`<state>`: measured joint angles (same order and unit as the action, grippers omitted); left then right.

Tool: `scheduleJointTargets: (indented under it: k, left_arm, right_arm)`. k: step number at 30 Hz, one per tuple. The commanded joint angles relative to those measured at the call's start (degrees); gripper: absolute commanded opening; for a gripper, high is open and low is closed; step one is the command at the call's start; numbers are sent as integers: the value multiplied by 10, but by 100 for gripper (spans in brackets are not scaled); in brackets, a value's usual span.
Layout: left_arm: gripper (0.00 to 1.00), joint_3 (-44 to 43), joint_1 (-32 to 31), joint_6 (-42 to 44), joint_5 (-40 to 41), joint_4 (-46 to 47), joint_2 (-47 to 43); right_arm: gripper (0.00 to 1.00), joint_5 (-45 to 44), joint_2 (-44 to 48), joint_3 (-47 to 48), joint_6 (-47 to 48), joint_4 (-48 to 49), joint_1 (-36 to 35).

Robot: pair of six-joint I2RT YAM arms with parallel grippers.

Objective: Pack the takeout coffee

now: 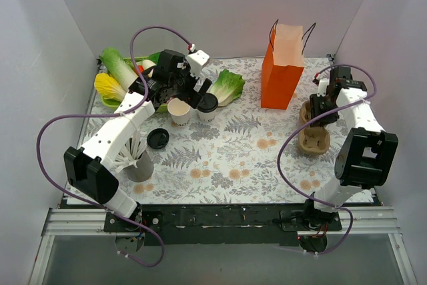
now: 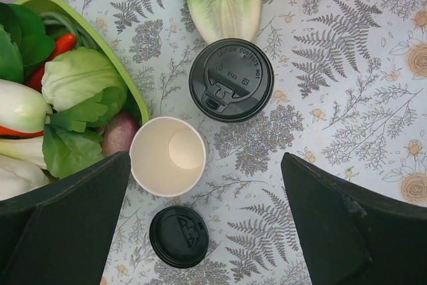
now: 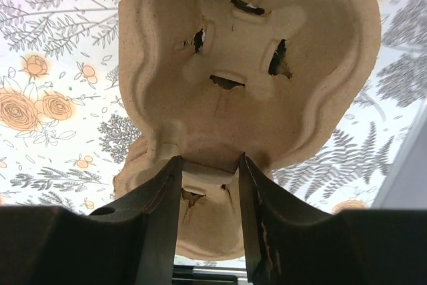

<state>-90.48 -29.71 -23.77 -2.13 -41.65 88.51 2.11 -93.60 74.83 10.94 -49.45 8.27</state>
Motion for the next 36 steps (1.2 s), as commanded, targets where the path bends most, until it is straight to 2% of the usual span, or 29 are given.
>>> scheduleJointTargets:
  k: [1,7,10,12,13,18,21,25,26,30,32,34,36]
  left_arm:
    - [98,-23,3,4,-11,-4,-8]
    - [98,-27,3,-1,-30,-5,-8]
    - [98,-28,3,-5,-42,-7,-6]
    - [98,-29,4,-7,-47,-8,-4]
    - [98,-30,3,-9,-52,-9,-4]
    - [98,-36,2,-14,-58,-12,-2]
    - [98,-33,2,-16,-63,-12,-1]
    - [98,-37,2,-21,-72,-13,1]
    - [98,-39,2,-21,-74,-14,0]
    - [98,-37,2,-21,-72,-13,-2]
    - [98,-34,2,-20,-73,-12,-2]
    - [98,-33,1,-22,-75,-12,-1]
    - [98,-34,2,-22,-75,-13,2]
  right_arm:
    - [17,9,18,55,60,-28,6]
    - [16,4,23,66,116,-59,38]
    - [13,63,14,71,130,-78,86]
    - [1,62,13,66,158,-78,100]
    - [1,60,16,66,175,-75,100]
    - [1,176,48,80,247,-79,101]
    - [1,146,65,77,229,-27,101]
    - [1,136,35,69,331,-112,97]
    - [1,136,25,74,343,-165,105]
    - [1,147,33,78,327,-145,136]
    - [11,162,37,81,314,-140,135]
    - [28,163,33,80,308,-130,135]
    - [34,158,22,77,306,-123,134]
